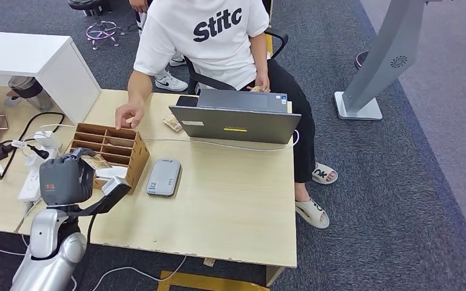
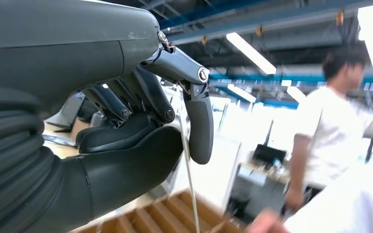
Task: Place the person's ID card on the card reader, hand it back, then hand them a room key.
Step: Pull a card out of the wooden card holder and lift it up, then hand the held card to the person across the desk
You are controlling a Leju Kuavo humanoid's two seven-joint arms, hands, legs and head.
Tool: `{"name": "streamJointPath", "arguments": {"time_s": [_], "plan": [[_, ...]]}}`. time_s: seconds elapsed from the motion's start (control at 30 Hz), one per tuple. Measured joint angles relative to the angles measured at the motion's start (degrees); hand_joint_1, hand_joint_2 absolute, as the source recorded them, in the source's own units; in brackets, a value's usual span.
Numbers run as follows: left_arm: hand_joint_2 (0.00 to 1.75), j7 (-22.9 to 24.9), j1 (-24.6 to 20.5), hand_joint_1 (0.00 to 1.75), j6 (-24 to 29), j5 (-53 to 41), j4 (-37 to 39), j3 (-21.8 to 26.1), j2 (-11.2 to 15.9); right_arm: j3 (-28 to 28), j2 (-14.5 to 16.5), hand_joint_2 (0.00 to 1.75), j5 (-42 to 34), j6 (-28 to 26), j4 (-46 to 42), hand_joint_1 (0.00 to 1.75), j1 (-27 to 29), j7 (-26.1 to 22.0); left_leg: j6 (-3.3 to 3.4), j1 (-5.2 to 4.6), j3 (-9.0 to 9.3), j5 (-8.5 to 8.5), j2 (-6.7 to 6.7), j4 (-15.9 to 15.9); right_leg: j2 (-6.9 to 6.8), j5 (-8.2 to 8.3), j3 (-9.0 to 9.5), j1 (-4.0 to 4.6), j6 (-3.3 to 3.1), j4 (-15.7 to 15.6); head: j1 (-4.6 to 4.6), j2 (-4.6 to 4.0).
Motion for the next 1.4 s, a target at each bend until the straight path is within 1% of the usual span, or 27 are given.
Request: {"name": "streamJointPath", "arguments": {"time_s": [0.13,0.33,0.67,0.77,0.83,0.9,1.1,1.17,1.27,1.4], "plan": [[1.75,-2.27,-0.04,1.75,1.23,2.96,-4.42,1.02,-0.96,0.0,0.0,1.75,0.07,-0.27,0.0,0.0,-0.01,-0.06,0.0,0.0,0.0,0.0,0.0,0.0,0.0,0.0,0.0,0.0,0.0,0.0,-0.01,0.0],[1.75,-3.0,-0.3,1.75,1.31,3.61,-7.88,1.91,-1.63,0.0,0.0,1.75,0.16,-0.27,0.0,0.0,-0.01,-0.05,0.0,0.0,0.01,0.0,0.0,0.0,0.0,0.0,-0.01,0.01,0.0,0.0,-0.01,0.0],[1.75,-2.55,-2.76,1.75,1.56,0.54,-8.08,2.47,-1.84,0.09,0.0,1.75,0.64,-0.25,0.0,0.0,-0.02,-0.05,0.0,0.0,0.01,0.0,0.0,0.0,0.0,0.01,0.0,0.0,-0.01,0.0,0.0,0.0],[1.75,-1.46,-3.86,1.75,1.27,-1.42,-7.44,2.5,-1.73,0.15,0.0,1.75,0.97,-0.25,0.0,0.0,-0.03,-0.03,0.0,0.0,0.01,0.0,-0.01,0.01,-0.01,0.01,-0.01,0.0,-0.01,0.0,0.0,0.0],[1.75,0.28,-5.8,1.75,0.58,-4.3,-5.66,2.5,-1.28,0.35,0.0,1.75,1.25,-0.22,0.0,0.0,-0.07,0.0,0.0,0.0,0.01,0.01,-0.02,0.01,-0.03,0.01,-0.02,0.01,-0.01,0.0,-0.01,0.0],[1.75,2.0,-8.67,1.75,-0.57,-7.49,-2.64,2.48,-0.56,0.61,0.0,1.75,1.59,-0.17,0.0,0.0,-0.17,0.09,-0.03,0.01,0.01,0.04,-0.02,0.01,-0.03,0.04,-0.03,0.01,-0.05,0.0,-0.01,0.0],[1.75,6.49,-19.28,1.75,-3.83,-15.11,8.64,0.67,0.87,1.24,0.0,1.75,2.26,0.06,0.0,0.0,-0.67,0.59,-0.12,0.03,0.01,0.17,0.0,0.01,0.0,0.17,-0.07,0.04,-0.11,0.02,-0.01,0.0],[1.75,7.47,-22.17,1.75,-4.54,-16.38,11.62,-0.46,0.89,1.38,0.0,1.75,2.26,0.09,0.0,0.0,-0.81,0.68,-0.12,0.03,0.01,0.18,0.02,0.02,0.01,0.18,-0.07,0.03,-0.11,0.02,-0.01,0.0],[1.75,8.51,-25.27,1.75,-5.44,-17.65,14.8,-2.31,0.46,1.46,0.0,1.75,2.17,0.23,0.0,0.0,-0.91,0.8,-0.12,0.02,0.0,0.18,0.02,0.03,0.02,0.2,-0.08,0.03,-0.11,0.02,0.01,0.0],[1.75,9.31,-27.57,1.75,-5.98,-18.0,17.11,-4.63,-0.63,1.49,0.0,1.75,2.08,0.43,0.0,0.0,-1.0,0.95,-0.12,0.0,-0.01,0.17,0.03,0.04,0.02,0.2,-0.08,0.01,-0.1,0.01,0.0,0.0]]}}
